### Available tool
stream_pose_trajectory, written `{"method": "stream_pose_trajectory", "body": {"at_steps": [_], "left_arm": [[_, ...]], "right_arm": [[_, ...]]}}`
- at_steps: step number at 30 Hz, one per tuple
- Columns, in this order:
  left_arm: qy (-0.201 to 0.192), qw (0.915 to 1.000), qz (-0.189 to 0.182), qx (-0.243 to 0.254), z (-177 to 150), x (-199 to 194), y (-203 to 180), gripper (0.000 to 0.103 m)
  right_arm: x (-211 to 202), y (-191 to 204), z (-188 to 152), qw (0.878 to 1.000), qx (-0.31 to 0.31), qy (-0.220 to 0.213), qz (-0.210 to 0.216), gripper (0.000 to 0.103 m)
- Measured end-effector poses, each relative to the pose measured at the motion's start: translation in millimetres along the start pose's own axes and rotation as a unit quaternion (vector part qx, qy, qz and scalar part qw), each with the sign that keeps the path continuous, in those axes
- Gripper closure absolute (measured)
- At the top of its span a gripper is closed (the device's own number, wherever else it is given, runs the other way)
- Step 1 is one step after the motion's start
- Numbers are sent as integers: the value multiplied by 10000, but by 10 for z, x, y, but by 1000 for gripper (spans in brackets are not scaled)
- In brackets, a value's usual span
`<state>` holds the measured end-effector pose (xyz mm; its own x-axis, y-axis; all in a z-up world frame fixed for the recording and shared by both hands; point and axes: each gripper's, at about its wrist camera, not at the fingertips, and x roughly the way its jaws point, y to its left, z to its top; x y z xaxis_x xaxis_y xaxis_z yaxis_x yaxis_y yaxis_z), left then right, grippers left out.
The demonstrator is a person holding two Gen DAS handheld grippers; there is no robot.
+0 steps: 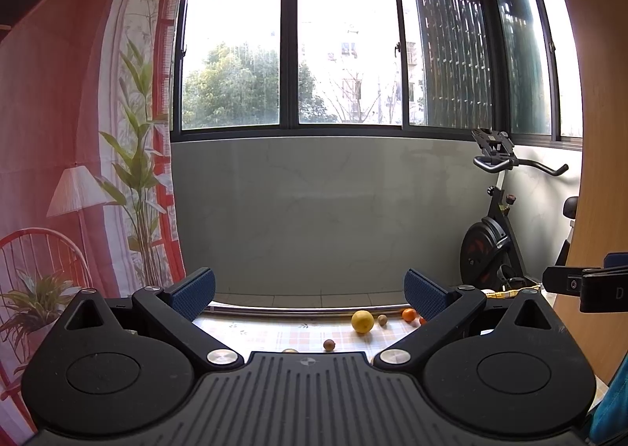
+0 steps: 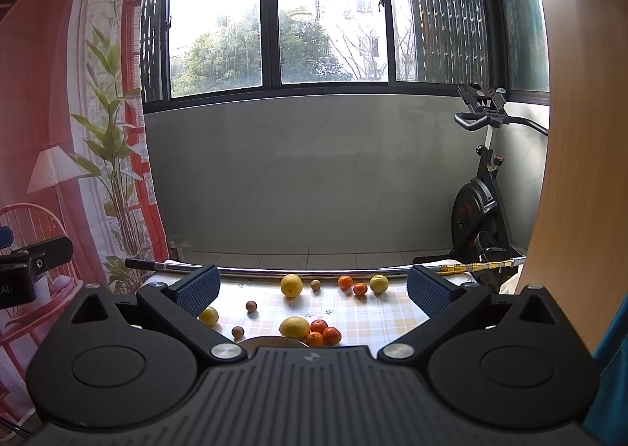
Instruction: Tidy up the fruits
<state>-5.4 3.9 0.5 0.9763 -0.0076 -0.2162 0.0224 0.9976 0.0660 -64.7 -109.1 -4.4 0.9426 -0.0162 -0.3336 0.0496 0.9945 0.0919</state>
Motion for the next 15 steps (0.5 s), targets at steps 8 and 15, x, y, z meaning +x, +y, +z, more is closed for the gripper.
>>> {"method": "stream_pose_trajectory", "body": {"at_steps": [8, 15], "left_arm": [[-1, 10000, -11, 3, 4, -3, -4, 0], [-1, 10000, -11, -2, 3, -3, -4, 0]], "right_arm": [[-3, 0, -9, 10000, 0, -9, 0, 0], [-16, 9, 11, 10000, 8, -8, 2, 0]]}}
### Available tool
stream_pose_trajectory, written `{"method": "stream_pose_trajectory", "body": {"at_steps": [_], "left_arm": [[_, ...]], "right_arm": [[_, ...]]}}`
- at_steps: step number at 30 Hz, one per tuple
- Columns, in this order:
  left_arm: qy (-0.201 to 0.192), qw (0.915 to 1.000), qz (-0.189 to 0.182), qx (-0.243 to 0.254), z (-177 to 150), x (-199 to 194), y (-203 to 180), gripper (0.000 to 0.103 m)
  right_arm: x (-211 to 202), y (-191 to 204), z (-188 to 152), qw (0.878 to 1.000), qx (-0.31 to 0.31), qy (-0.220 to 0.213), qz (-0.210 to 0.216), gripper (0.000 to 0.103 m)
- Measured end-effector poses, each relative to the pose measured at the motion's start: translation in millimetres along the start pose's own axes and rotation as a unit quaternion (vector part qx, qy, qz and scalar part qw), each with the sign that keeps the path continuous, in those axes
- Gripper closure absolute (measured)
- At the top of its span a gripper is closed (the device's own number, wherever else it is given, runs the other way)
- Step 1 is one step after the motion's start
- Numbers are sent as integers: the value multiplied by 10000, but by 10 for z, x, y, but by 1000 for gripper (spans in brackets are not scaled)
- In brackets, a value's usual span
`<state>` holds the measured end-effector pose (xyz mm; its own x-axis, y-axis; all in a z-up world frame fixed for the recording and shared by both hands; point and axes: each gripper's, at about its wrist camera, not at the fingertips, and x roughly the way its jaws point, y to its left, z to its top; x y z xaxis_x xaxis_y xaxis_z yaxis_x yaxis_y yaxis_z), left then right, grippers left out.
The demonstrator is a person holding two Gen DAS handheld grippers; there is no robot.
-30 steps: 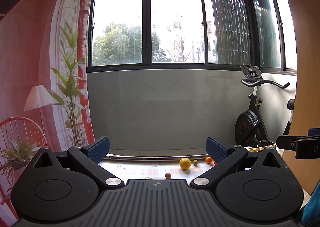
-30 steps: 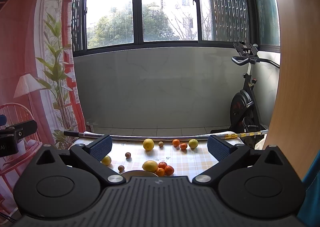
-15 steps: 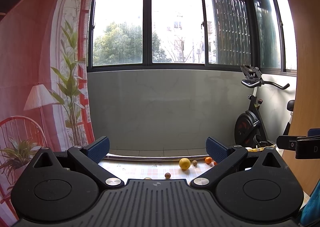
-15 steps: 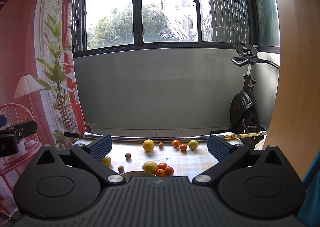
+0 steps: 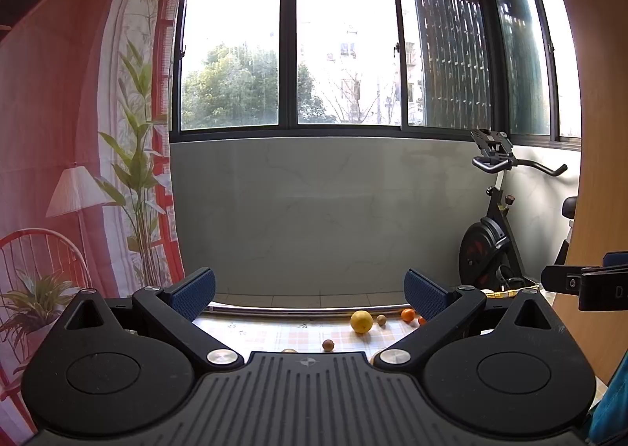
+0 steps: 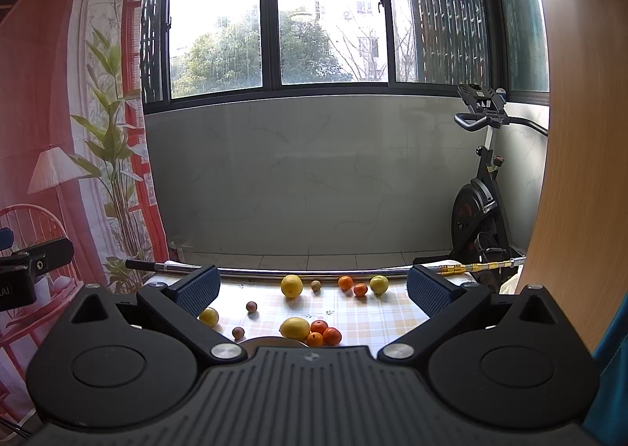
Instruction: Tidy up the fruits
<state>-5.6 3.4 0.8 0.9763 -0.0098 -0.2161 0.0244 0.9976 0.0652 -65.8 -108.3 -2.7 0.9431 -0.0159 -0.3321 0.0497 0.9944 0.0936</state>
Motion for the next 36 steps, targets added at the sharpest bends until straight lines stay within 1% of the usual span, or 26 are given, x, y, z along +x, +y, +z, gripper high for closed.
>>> {"method": "stream_pose_trajectory", "body": {"at_steps": [30, 36], "left_arm": [[5, 10000, -21, -19, 6, 4, -26, 0], [84, 9999, -60, -52, -10, 37, -3, 0]], "right_arm": [[-12, 42, 35, 10000, -15, 5, 41, 0], [48, 3, 6, 9999, 88, 80, 118, 0]]}}
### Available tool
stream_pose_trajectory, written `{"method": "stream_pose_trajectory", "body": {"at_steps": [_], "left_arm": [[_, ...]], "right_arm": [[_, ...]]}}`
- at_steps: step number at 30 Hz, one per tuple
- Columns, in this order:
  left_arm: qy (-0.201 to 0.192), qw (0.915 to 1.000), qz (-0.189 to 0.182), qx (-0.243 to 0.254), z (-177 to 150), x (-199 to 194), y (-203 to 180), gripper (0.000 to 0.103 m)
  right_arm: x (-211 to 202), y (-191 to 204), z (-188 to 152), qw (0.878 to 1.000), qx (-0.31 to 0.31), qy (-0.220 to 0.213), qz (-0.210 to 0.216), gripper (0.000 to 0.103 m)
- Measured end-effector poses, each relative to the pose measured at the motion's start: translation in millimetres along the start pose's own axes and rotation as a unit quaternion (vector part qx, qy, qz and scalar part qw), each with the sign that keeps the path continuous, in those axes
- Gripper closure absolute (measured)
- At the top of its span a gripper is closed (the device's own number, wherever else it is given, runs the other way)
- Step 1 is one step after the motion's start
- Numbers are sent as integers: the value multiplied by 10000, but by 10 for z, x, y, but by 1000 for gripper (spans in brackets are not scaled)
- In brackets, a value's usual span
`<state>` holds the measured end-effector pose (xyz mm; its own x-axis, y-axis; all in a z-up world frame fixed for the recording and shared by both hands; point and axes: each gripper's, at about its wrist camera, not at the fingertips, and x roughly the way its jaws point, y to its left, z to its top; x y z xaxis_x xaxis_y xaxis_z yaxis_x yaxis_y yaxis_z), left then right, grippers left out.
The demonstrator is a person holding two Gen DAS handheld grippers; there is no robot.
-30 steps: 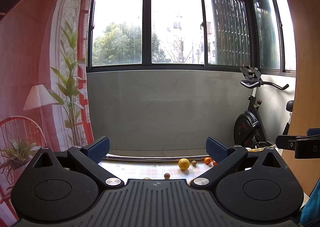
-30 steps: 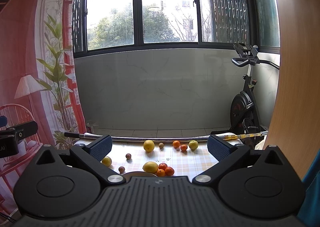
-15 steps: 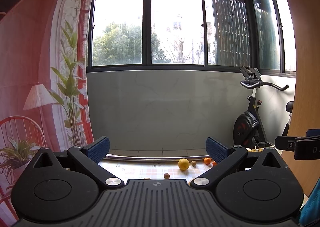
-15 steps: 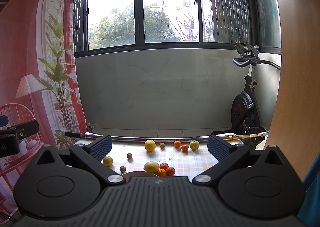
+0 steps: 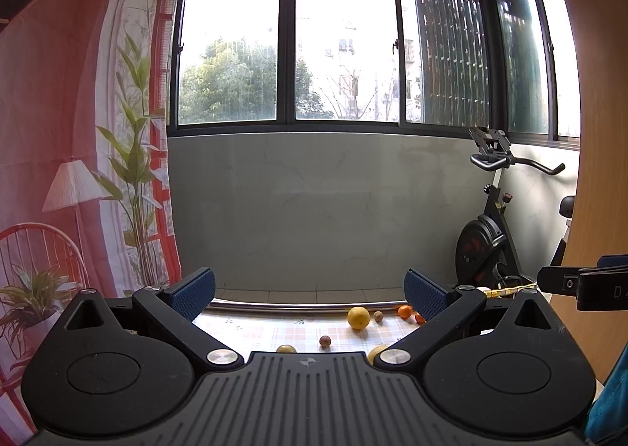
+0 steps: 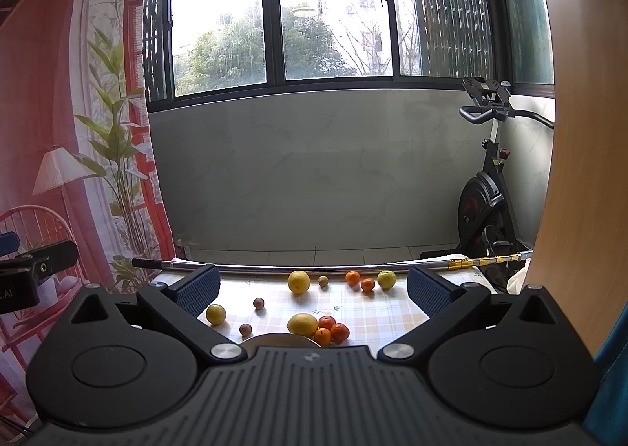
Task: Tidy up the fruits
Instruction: 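Move both tools down toward the fruits on the table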
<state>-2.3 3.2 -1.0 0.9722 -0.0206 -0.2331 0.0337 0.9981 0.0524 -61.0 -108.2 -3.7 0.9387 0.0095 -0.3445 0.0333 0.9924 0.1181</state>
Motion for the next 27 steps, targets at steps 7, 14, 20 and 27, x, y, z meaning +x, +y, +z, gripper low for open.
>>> {"method": "stream_pose_trajectory", "body": {"at_steps": [7, 14, 20, 27], "left_arm": [[185, 9998, -50, 25, 11, 168, 62, 0], [510, 9987, -19, 23, -68, 583, 207, 0], [807, 9962, 287, -153, -174, 1060, 414, 0], [822, 9943, 667, 93, -170, 1533, 551, 1]], "right_arm": [[173, -173, -24, 9997, 220, -22, 129, 0], [545, -517, -124, 9976, 589, 111, 333, 0], [983, -755, -237, 9966, 778, 231, 173, 0], [1470, -952, -270, 9951, 897, 356, 223, 0]]}}
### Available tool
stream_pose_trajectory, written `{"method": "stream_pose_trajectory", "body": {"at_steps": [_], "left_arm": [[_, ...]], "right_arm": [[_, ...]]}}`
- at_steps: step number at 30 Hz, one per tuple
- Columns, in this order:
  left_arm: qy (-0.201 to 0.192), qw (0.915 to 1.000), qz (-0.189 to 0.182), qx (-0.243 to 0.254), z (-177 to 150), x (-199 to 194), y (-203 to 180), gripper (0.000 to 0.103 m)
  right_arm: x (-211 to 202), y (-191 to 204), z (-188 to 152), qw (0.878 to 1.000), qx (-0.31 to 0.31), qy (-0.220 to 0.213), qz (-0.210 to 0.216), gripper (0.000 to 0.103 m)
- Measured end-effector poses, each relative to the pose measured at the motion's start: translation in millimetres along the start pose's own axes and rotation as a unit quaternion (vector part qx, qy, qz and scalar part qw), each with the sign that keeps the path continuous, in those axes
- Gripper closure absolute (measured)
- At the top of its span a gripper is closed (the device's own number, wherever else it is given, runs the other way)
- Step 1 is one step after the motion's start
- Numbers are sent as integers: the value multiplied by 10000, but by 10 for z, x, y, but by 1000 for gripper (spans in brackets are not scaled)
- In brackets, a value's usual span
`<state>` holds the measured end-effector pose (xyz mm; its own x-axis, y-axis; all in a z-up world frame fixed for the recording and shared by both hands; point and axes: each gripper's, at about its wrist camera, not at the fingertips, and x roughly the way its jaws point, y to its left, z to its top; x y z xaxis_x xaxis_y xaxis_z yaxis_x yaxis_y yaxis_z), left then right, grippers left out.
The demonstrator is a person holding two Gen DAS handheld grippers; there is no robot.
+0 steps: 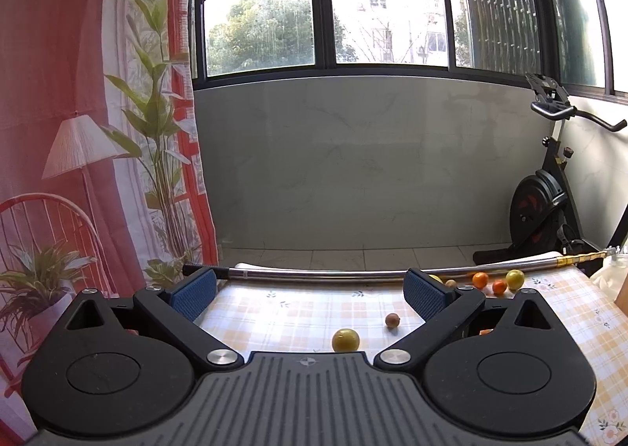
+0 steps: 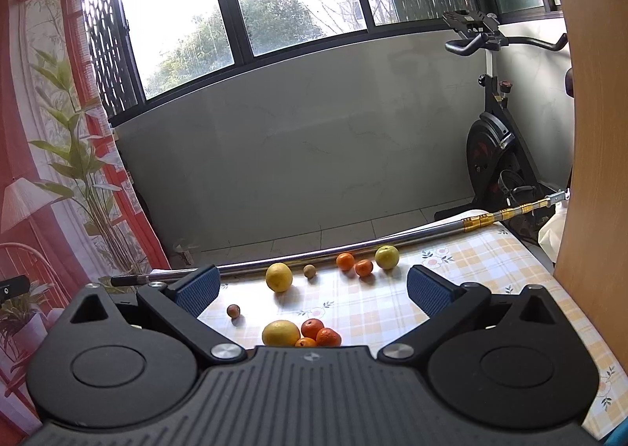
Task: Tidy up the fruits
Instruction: 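Move both tools down toward the fruits on the table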
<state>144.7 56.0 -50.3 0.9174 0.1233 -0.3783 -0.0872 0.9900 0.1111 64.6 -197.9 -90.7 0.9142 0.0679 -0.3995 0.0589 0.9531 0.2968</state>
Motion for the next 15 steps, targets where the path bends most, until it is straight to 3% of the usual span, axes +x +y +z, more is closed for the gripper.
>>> {"method": "stream_pose_trajectory", "body": {"at_steps": [8, 15], "left_arm": [[390, 9988, 12, -307, 52, 434, 90, 1], [319, 9976, 1, -623, 121, 622, 204, 0]], "right_arm": [[410, -64, 60, 9995, -126, 228, 158, 0], [609, -129, 154, 9994, -62, 318, 152, 0]]}}
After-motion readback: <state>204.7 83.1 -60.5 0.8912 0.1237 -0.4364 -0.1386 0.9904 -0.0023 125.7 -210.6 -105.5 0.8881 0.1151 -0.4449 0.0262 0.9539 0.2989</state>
